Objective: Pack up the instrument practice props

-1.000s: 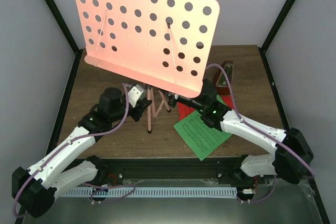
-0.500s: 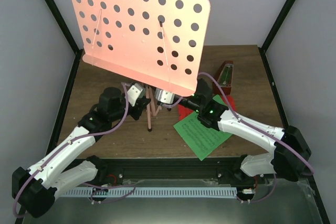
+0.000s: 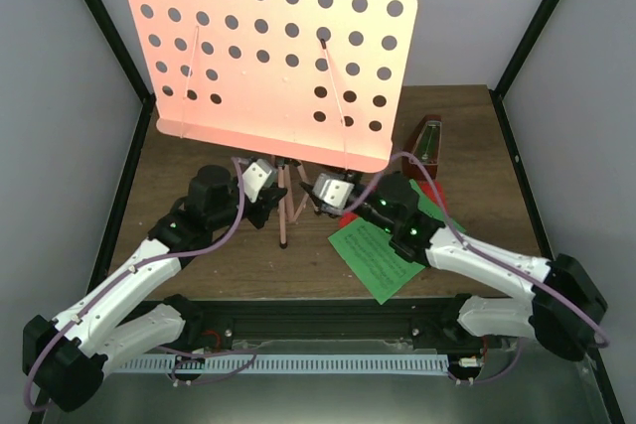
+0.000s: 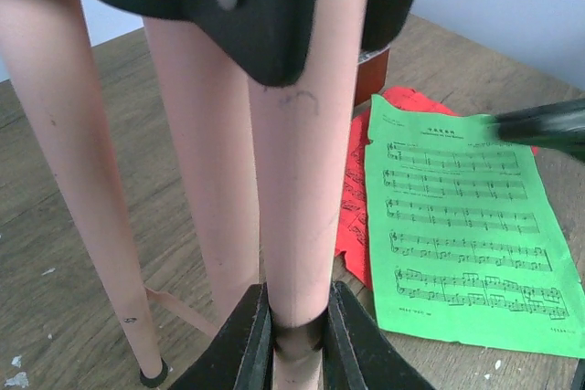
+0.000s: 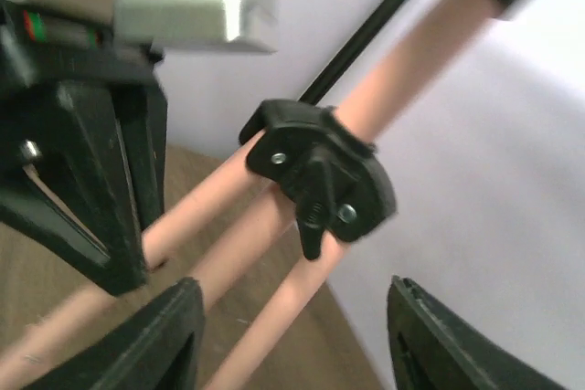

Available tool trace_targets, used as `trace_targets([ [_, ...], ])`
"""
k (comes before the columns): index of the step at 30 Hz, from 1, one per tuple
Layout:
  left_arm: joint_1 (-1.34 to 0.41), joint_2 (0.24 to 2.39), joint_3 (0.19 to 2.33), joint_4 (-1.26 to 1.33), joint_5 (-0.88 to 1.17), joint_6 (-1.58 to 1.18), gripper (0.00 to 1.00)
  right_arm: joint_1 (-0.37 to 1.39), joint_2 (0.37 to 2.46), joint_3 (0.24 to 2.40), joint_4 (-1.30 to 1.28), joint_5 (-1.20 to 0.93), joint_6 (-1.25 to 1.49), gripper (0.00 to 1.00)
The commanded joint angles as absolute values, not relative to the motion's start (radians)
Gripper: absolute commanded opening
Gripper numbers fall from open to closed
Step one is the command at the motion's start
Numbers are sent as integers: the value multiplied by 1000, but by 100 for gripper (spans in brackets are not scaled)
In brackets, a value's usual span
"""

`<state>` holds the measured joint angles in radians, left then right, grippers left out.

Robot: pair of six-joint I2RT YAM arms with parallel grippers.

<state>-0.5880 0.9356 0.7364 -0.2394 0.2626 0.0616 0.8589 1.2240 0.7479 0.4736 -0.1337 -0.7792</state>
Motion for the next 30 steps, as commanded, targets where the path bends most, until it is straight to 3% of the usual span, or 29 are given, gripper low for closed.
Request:
trace_targets([
  [1,-600,947,724,-296,292,74,0,857,1101,621,683,-125,-362,59],
  [6,-602,953,724,-295,296,74,0,857,1071,645,541,19,206,67],
  [14,-609,969,724,-302,286,77,0,857,1103,721,439,-12,823,69],
  [17,-612,966,724,-304,274,81,0,858,1122,775,328,-5,1071,76],
  [26,-623,968,725,-305,275,81,0,858,1213,848,364,-139,1341,79],
  [30,-629,966,725,-305,270,83,0,859,1247,904,306,-140,1332,86],
])
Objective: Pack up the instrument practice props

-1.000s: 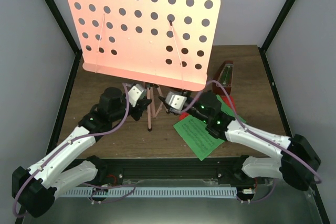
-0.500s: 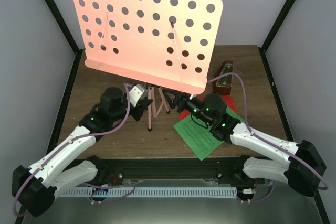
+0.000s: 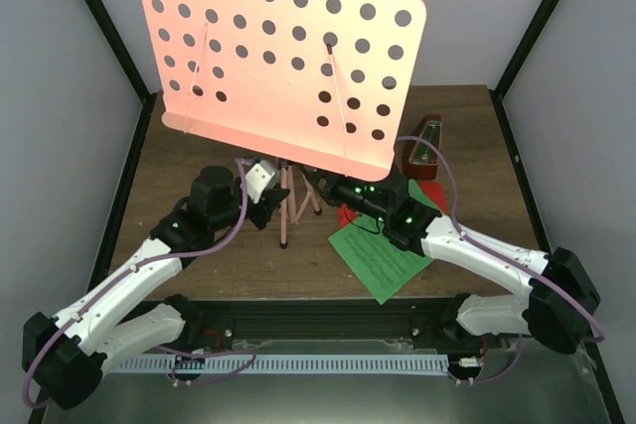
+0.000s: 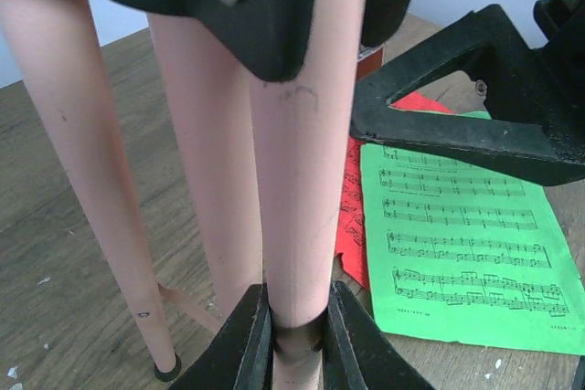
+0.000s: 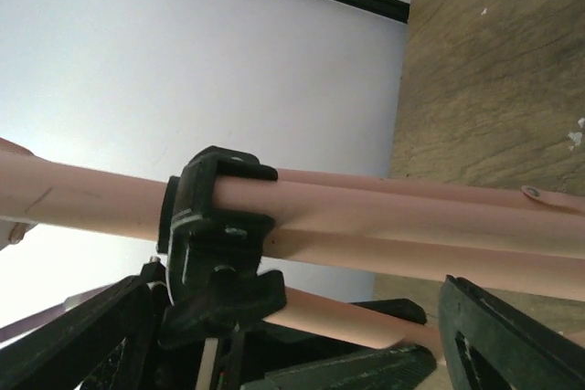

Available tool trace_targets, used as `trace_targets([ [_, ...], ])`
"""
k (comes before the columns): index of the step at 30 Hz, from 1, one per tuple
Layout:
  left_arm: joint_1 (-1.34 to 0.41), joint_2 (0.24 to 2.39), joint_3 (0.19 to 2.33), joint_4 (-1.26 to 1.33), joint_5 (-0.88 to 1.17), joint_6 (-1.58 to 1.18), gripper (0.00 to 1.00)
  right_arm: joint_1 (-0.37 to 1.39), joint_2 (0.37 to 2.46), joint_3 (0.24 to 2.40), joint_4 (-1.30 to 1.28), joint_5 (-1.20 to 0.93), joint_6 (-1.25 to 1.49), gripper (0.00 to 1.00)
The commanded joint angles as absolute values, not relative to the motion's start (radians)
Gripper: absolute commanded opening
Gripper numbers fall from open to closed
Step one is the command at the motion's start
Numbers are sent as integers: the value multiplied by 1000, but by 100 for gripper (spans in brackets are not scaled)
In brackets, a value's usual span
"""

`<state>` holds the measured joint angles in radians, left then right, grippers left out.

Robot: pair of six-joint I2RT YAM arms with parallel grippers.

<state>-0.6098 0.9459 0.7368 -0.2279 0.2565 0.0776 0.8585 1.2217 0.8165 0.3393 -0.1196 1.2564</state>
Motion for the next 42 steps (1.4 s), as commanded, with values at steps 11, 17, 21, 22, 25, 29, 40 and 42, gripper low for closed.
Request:
trace_targets([
  [11,-640,965,725,-307,258,87,0,860,1251,921,329,-127,1335,44],
  [17,-640,967,727,-308,258,87,0,860,1250,891,353,-131,1361,23],
  [21,-641,967,727,-309,255,87,0,860,1250,889,359,-126,1358,17],
  [22,-642,967,726,-310,254,87,0,860,1249,888,361,-124,1354,17],
  [25,-641,964,726,-310,253,87,0,861,1239,873,383,-113,1305,42],
  [29,-641,959,724,-308,253,85,0,861,1164,806,430,-59,1134,78],
  [40,-641,956,713,-293,290,81,0,854,1053,576,620,-140,380,100],
  [42,-642,957,713,-293,293,84,0,854,1084,624,596,-181,308,100],
])
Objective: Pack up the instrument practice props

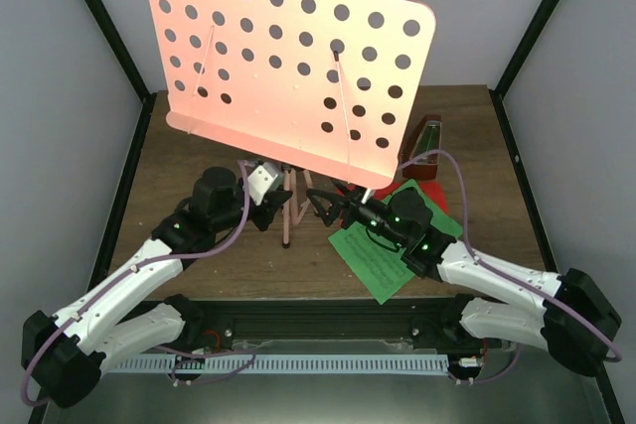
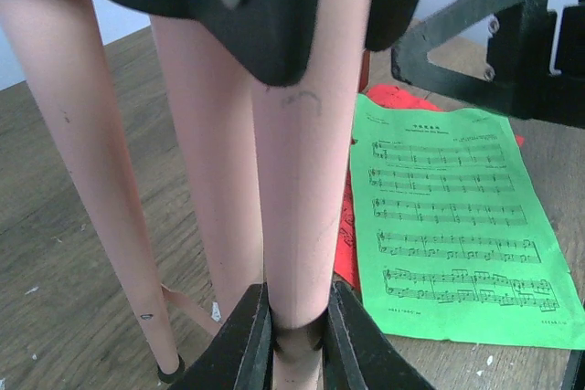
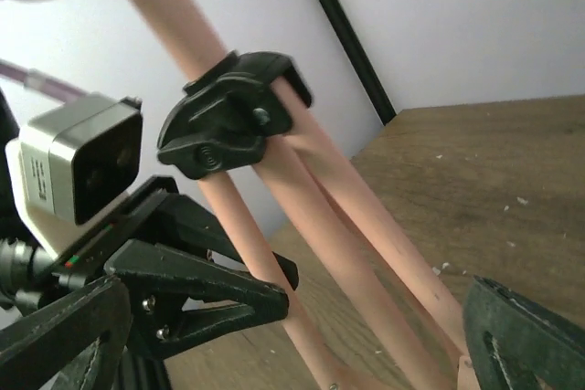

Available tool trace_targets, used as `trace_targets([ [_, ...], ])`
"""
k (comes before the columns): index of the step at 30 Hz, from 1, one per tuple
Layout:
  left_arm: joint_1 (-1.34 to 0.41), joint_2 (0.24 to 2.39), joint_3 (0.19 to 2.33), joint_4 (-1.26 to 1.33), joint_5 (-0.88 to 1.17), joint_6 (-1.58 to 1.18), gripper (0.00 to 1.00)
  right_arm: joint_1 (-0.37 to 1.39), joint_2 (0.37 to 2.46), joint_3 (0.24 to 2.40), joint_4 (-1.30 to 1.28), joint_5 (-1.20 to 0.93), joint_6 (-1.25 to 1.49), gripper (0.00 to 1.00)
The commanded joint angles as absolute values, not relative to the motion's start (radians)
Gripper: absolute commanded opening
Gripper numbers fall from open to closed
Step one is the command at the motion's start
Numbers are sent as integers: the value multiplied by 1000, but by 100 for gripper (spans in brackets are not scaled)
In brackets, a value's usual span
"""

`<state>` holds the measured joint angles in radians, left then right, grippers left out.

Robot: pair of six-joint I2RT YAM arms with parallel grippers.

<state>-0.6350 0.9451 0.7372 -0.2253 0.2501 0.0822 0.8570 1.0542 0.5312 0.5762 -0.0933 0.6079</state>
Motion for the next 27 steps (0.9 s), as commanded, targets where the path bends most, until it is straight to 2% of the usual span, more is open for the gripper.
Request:
trace_targets([
  [1,-642,959,712,-292,294,84,0,854,1101,641,596,-181,278,100],
  [15,-642,960,706,-284,310,87,0,854,1382,793,692,-130,12,100],
  [27,-642,972,708,-282,325,89,0,854,1501,874,723,-143,-26,96],
])
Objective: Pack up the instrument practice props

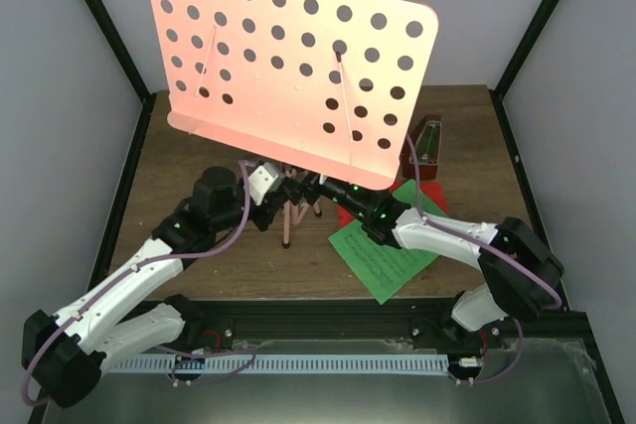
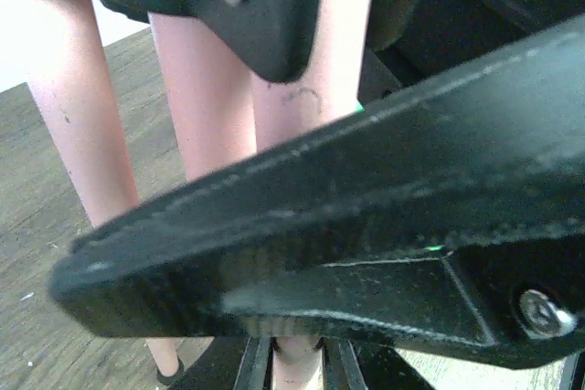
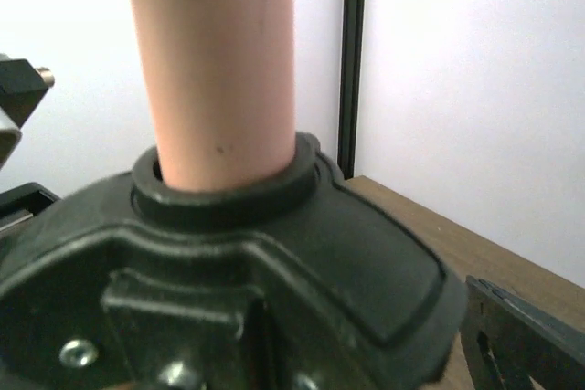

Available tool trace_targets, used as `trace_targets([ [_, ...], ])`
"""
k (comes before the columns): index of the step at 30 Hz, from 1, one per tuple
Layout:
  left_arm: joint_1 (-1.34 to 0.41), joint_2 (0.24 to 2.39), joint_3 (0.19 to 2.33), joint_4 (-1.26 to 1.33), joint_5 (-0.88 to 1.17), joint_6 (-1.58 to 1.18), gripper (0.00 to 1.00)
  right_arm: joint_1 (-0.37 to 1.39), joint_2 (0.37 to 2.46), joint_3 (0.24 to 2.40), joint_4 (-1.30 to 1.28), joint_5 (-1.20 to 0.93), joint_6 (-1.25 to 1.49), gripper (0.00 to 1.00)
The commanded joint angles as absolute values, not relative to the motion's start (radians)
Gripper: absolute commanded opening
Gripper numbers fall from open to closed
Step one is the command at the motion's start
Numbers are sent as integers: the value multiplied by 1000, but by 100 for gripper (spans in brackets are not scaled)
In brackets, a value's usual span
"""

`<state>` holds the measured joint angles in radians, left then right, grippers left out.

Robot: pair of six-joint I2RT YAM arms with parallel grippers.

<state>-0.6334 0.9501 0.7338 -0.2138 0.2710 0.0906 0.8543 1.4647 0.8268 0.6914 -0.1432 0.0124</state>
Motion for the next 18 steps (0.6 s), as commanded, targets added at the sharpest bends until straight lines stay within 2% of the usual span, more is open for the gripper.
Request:
trace_targets([
  [1,-642,971,709,-282,325,90,0,855,1506,876,726,-146,-29,95],
  [4,-642,972,707,-281,324,92,0,855,1515,881,735,-151,-35,88],
  [14,-646,992,713,-282,313,94,0,856,1499,861,770,-222,-16,46],
  [18,-646,993,714,-280,305,99,0,857,1490,857,772,-231,-6,39],
])
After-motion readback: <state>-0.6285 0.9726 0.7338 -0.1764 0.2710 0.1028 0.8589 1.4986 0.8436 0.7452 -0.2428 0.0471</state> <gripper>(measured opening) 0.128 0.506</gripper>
